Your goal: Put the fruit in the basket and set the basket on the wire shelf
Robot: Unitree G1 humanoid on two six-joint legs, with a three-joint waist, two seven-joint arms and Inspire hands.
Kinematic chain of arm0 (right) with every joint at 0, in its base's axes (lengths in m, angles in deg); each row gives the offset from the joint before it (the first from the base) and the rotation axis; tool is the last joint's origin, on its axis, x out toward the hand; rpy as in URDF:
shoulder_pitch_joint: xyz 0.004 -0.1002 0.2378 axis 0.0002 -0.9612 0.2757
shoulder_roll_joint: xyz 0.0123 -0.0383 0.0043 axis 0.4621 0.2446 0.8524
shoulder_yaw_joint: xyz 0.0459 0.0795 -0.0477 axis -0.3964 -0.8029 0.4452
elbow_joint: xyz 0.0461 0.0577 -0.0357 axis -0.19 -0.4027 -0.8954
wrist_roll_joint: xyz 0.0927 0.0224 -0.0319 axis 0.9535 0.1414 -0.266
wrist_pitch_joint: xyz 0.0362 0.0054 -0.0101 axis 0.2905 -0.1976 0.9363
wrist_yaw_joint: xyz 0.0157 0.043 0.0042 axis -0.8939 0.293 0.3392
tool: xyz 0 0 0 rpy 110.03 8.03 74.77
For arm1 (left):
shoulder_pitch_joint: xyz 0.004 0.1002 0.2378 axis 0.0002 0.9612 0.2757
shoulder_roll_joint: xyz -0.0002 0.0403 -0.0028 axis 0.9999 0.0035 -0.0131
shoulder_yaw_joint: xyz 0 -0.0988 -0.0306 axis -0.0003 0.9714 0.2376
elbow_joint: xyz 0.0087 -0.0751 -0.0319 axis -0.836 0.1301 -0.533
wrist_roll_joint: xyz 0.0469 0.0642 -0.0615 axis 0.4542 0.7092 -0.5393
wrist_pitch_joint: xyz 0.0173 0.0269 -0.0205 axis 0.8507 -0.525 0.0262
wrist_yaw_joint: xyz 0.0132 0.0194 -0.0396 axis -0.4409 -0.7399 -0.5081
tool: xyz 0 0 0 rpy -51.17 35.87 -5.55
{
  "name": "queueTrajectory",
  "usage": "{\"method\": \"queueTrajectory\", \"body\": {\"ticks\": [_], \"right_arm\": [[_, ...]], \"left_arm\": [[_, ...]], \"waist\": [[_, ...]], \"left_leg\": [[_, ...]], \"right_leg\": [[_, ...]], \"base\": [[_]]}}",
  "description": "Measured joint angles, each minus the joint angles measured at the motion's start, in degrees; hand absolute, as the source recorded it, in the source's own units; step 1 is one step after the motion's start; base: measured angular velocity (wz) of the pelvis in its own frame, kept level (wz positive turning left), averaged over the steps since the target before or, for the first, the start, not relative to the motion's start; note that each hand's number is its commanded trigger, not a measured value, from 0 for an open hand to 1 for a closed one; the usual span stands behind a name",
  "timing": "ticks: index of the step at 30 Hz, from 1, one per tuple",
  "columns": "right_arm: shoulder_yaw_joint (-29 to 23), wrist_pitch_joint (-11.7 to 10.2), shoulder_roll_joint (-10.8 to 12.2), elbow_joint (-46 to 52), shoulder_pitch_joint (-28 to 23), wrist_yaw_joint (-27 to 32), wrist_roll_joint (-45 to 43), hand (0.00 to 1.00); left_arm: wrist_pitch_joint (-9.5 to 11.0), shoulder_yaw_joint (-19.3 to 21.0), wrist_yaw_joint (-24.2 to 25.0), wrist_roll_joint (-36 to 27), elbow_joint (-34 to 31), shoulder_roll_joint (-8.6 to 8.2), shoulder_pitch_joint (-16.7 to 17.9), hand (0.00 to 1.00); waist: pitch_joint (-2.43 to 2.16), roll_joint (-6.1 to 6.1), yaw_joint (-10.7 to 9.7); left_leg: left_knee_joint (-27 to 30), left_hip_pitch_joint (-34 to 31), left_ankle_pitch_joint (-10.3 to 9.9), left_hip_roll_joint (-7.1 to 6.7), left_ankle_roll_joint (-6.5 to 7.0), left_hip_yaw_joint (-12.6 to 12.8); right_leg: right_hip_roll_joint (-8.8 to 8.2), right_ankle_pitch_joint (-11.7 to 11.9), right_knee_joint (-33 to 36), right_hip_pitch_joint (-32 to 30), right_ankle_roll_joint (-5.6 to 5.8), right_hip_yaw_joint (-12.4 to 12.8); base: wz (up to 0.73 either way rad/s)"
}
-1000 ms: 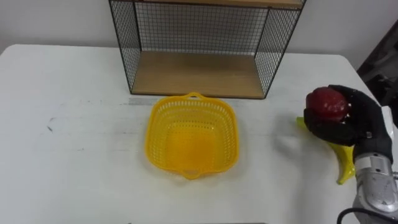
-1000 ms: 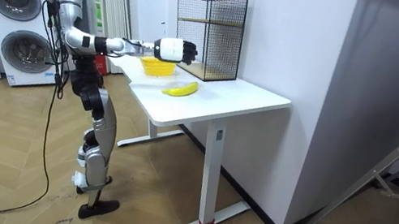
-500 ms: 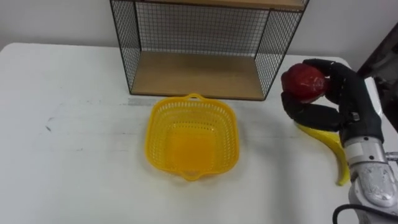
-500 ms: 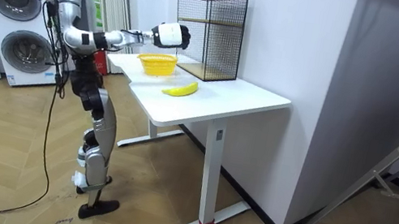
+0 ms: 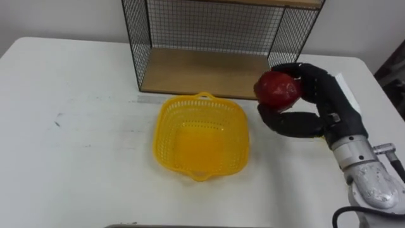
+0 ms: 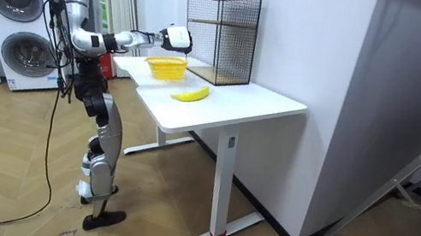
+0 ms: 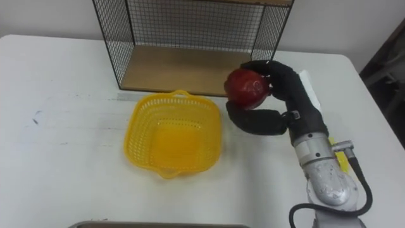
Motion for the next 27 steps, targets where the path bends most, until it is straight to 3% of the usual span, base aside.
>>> {"method": "queueTrajectory", "body": {"ticks": [8, 16, 17, 18, 19, 27], "right_arm": [[4.3, 0.8, -0.2, 0.3, 0.0, -3.0, -1.0, 1.00], [6.5, 1.1, -0.4, 0.3, 0.1, -4.0, -1.0, 1.00], [6.5, 1.1, -0.4, 0.3, 0.1, -4.0, -1.0, 0.83], [6.5, 1.1, -0.4, 0.3, 0.1, -4.0, -1.0, 0.04], [6.5, 1.1, -0.4, 0.3, 0.1, -4.0, -1.0, 0.00], [8.1, 1.1, -0.4, -0.8, 0.1, -4.0, -1.1, 0.00]], "left_arm": [[0.0, -0.2, 0.0, -0.1, 0.0, 0.19, -1.5, 0.00], [0.0, -1.6, 0.0, -0.1, -0.9, 1.13, -1.8, 0.00], [0.0, -1.6, 0.0, -0.1, -1.1, 1.23, -1.7, 0.00], [0.0, -1.6, 0.0, -0.1, -1.2, 1.25, -1.7, 0.00], [0.0, -1.7, 0.0, -0.1, -1.2, 1.26, -1.8, 0.00], [0.0, -2.2, -0.3, 0.0, -1.2, 1.38, -1.6, 0.00]], "waist": [[0.03, -0.19, 1.7], [0.30, -0.70, 1.8], [0.31, -0.78, 1.8], [0.31, -0.79, 1.8], [0.29, -0.84, 1.8], [0.32, -0.85, 1.8]], "left_leg": [[-0.1, -0.2, 0.0, -0.02, 0.02, -0.1], [-0.3, -0.1, 0.0, 0.00, 0.01, -0.1], [-0.3, -0.1, 0.0, 0.00, 0.01, -0.1], [-0.3, -0.1, 0.0, 0.00, 0.01, -0.1], [-0.3, -0.1, 0.0, -0.01, 0.02, -0.1], [-0.3, -0.1, 0.0, -0.04, 0.01, -0.1]], "right_leg": [[-0.04, 0.0, -0.1, -0.2, 0.00, 0.0], [-0.02, 0.0, -0.2, -0.1, 0.00, 0.0], [-0.02, 0.0, -0.2, -0.1, 0.00, 0.0], [-0.02, 0.0, -0.2, -0.1, 0.01, 0.0], [-0.03, 0.0, -0.2, -0.1, 0.01, 0.0], [-0.02, 0.0, -0.2, -0.1, 0.01, 0.0]], "base": [[0.00], [0.00], [0.00], [0.00], [0.00], [0.00]]}}
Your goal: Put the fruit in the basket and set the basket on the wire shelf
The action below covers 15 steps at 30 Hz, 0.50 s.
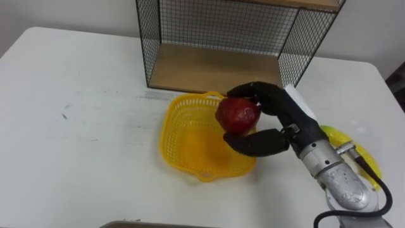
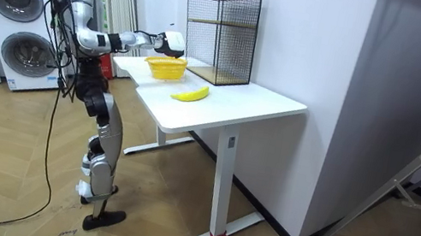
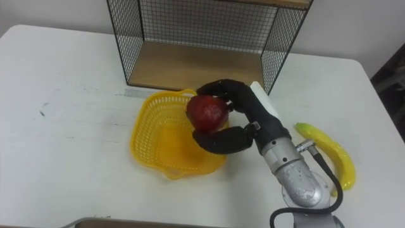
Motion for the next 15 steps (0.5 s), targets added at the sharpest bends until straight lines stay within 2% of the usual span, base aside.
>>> {"method": "queueTrajectory", "body": {"ticks": [15], "right_arm": [[0.0, 0.0, 0.0, 0.0, 0.0, 0.1, 0.0, 0.00]], "left_arm": [[0.0, 0.0, -0.1, 0.0, 0.0, 0.02, 0.1, 0.00]], "waist": [[0.03, 0.05, 0.0]], "left_leg": [[0.0, 0.0, 0.0, -0.01, 0.00, 0.0]], "right_leg": [[0.00, 0.0, 0.0, 0.0, 0.00, 0.0]], "base": [[0.00]]}}
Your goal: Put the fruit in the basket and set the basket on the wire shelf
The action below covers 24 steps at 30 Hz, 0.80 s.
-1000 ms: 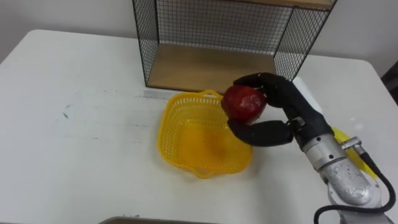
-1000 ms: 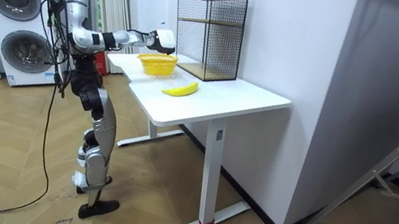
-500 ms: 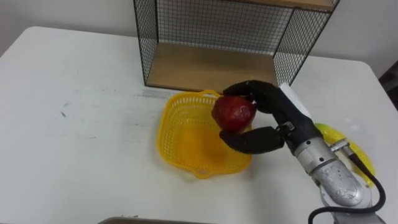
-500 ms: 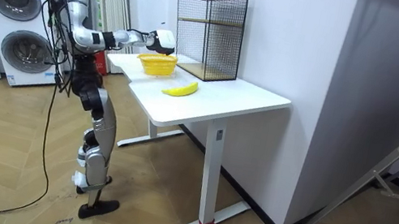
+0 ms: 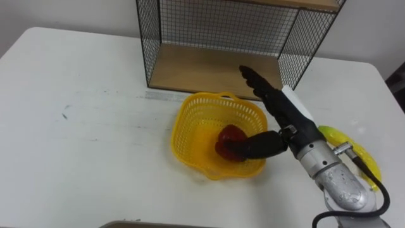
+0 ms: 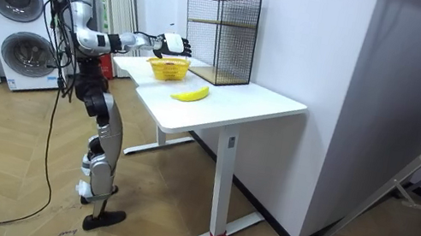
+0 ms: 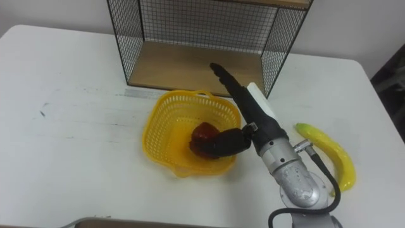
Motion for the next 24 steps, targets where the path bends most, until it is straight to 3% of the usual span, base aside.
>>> {"method": "queueTrajectory", "body": {"ticks": [18, 24], "right_arm": [[0.0, 0.0, 0.0, -1.2, -0.1, 1.7, 0.2, 0.00], [-0.9, -0.2, 0.1, -1.1, 0.0, 4.9, 0.4, 0.00]], "left_arm": [[0.0, 0.0, 0.0, -0.1, 0.2, 0.00, 0.2, 0.00], [0.0, 0.1, 0.0, -0.9, 1.6, -0.26, 0.0, 0.00]], "waist": [[-0.05, 0.06, -0.1], [-0.33, 0.35, -0.3]], "left_leg": [[0.0, 0.2, 0.0, -0.01, 0.00, 0.1], [0.1, 0.3, 0.0, -0.04, 0.00, 0.3]], "right_leg": [[-0.01, 0.0, 0.0, 0.1, 0.00, 0.0], [-0.01, 0.0, 0.0, 0.2, 0.00, 0.1]], "base": [[0.00], [0.00]]}}
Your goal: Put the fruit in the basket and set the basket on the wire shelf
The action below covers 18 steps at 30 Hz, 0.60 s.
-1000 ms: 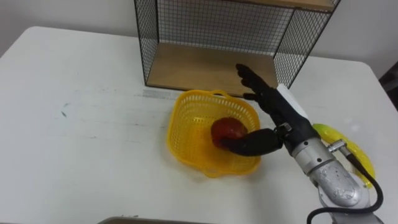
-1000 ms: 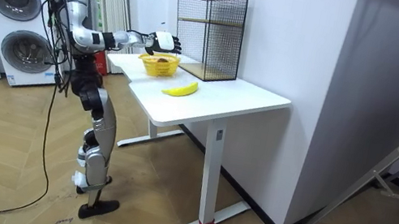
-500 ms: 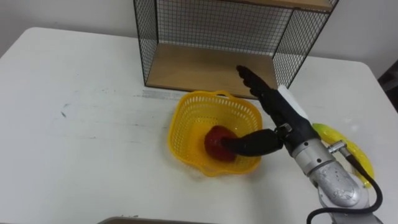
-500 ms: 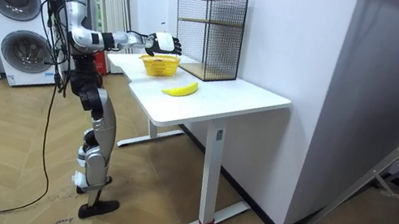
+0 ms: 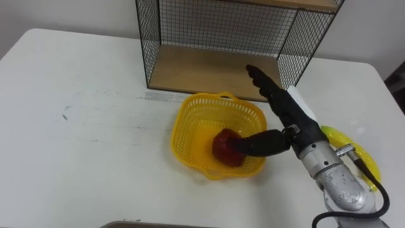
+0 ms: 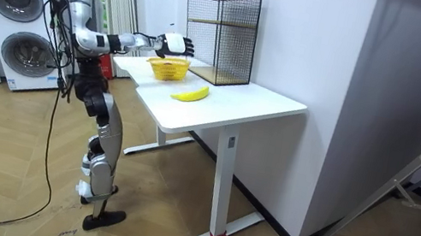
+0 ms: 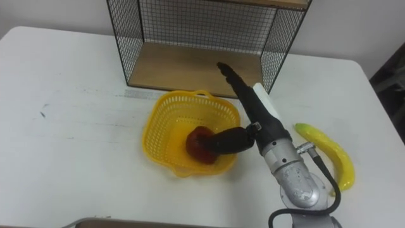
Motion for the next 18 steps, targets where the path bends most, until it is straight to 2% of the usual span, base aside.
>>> {"method": "queueTrajectory", "body": {"ticks": [1, 3, 7, 11, 15, 18], "right_arm": [[-1.1, 0.0, 0.0, 0.1, 0.0, 0.9, 0.1, 0.00], [-3.1, -0.5, 0.0, 0.3, 0.1, 3.3, 0.3, 0.00], [-9.1, -2.3, -0.1, 0.3, 1.1, 9.0, 0.5, 0.00], [-14.7, -3.0, -0.4, 0.0, 1.2, 14.1, 0.7, 0.00], [-16.3, -3.0, -0.4, -0.2, 1.2, 17.7, 2.2, 0.00], [-18.2, -3.0, -0.5, -1.7, 1.1, 20.7, 3.2, 0.00]], "left_arm": [[0.1, 0.1, 0.0, -0.2, 0.0, -0.14, 0.0, 0.00], [0.6, 0.6, 0.0, -0.2, 0.2, -0.17, 0.1, 0.00], [0.9, 1.5, 0.0, -0.1, 0.2, -0.11, 1.6, 0.00], [1.0, 3.1, 0.0, -0.1, 0.1, -0.14, 2.1, 0.00], [0.9, 3.6, 0.0, -0.1, 0.1, -0.08, 2.9, 0.00], [0.8, 4.1, 0.0, -0.1, -0.5, -0.07, 3.7, 0.00]], "waist": [[-0.01, 0.03, 0.0], [0.24, 0.45, -0.1], [0.36, 0.73, -1.6], [0.31, 0.47, -2.0], [0.29, 0.17, -3.1], [0.14, -0.66, -3.6]], "left_leg": [[0.0, 0.1, 0.0, -0.03, 0.01, 0.0], [0.0, 0.4, 0.0, -0.06, 0.03, -0.1], [-0.3, 1.1, 0.0, -0.05, 0.02, -0.3], [-0.3, 0.8, 0.0, 0.03, -0.01, -0.4], [-0.1, 0.9, 0.0, -0.06, 0.01, -0.4], [0.0, 1.0, 0.0, -0.08, 0.02, -0.4]], "right_leg": [[-0.02, 0.0, 0.0, 0.1, 0.00, 0.0], [-0.06, 0.0, 0.0, 0.4, 0.00, 0.0], [-0.04, 0.0, -0.1, 1.5, 0.01, -0.2], [0.05, 0.0, -0.1, 1.3, 0.00, -0.1], [0.01, 0.0, -0.1, 1.4, 0.00, 0.0], [0.00, 0.0, -0.1, 1.4, 0.00, 0.0]], "base": [[0.00], [0.02], [0.02], [0.00], [0.00], [0.00]]}}
